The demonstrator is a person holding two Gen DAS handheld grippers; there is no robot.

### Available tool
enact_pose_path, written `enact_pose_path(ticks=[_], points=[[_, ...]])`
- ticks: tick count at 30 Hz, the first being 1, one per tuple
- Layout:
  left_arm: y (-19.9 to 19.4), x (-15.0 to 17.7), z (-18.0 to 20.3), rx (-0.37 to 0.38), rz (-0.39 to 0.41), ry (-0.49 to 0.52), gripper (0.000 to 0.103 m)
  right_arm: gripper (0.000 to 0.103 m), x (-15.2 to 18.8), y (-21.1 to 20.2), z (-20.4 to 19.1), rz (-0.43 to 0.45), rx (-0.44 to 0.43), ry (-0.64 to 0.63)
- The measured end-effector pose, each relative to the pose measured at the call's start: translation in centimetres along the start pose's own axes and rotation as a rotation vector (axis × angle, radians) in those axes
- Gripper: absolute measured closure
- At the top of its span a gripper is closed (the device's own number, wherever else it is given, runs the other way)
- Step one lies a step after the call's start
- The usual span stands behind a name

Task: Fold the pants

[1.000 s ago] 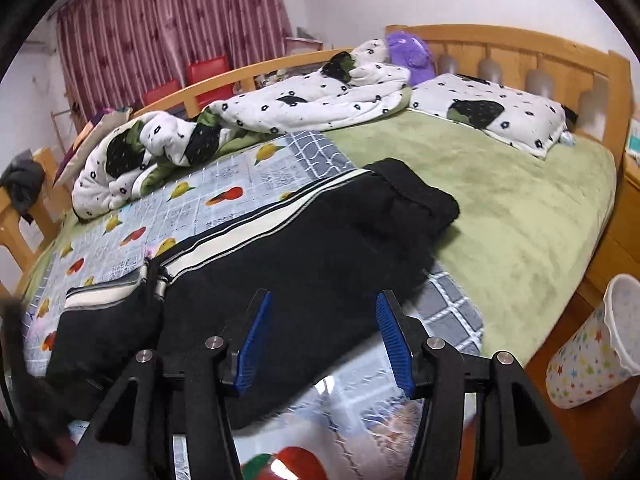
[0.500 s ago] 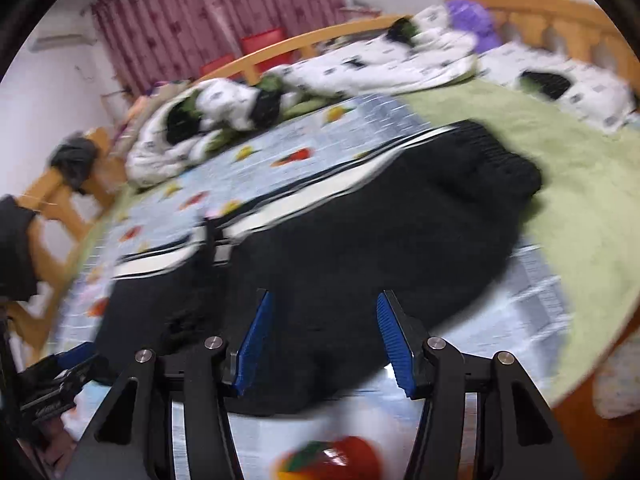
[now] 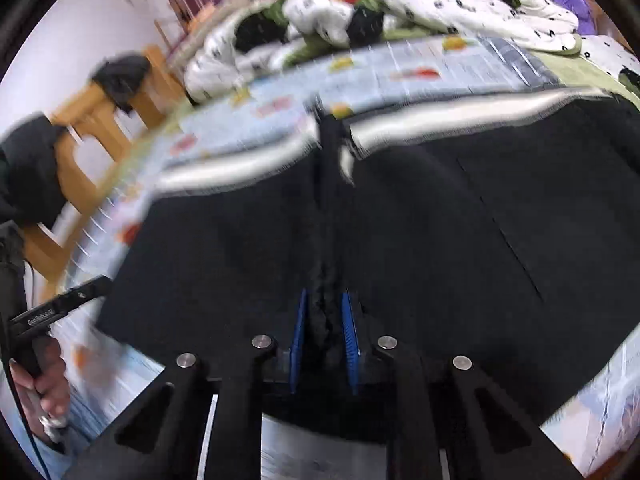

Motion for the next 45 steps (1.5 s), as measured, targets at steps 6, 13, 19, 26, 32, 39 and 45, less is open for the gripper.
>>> enact_pose_path(ticks=[6,13,19,26,32,39,45], points=[[-1.0,-0.3,-0.3,0.058,0.03,-0.002,0.038,0.084,1.1,-1.4,-0.7,0.008,0.062,-0.066],[-1.1,-3.5,-2.5,0.105,0.052,-0.099,0.039,0.059,-1.7,-8.5,3.5,0.186,0.124,-0.003],[0.7,-5.9,-2.3,0.178,0.001,-0.096,0.039,0.028,-2.7,-14.2,16.0,0.24,0.381,0.191],[3.9,-8.3,-1.7,0.246,-0.058,-0.092,0.041,0.029,-3.5,-10.9,26.8,0.211,0.207,0.462],[6.1,-10.9,-1.3,0.384,-0.107,-0.164,0.047,0.047,-6.1,-8.2,30.2,0.228,0.134,0.552],[6.6,-12.1,-0.8,0.388,-0.12,-0.226,0.092,0.09,-10.9,-12.0,25.5,0.376,0.28,0.384],[2.0,-14.2,-0.7,0.366,-0.033,-0.165,0.093,0.092,-16.5,-17.1,13.7,0.515,0.327,0.136]])
Point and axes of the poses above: each gripper's, at about its wrist camera, not at the fingertips, and y roughly the way its jaws point, z to its right, x to its underside, the point moved 6 cm from there along y, roughly the way its jaws point, and after that the axes turned 7 degrees about -z, right-handed, at the moved point
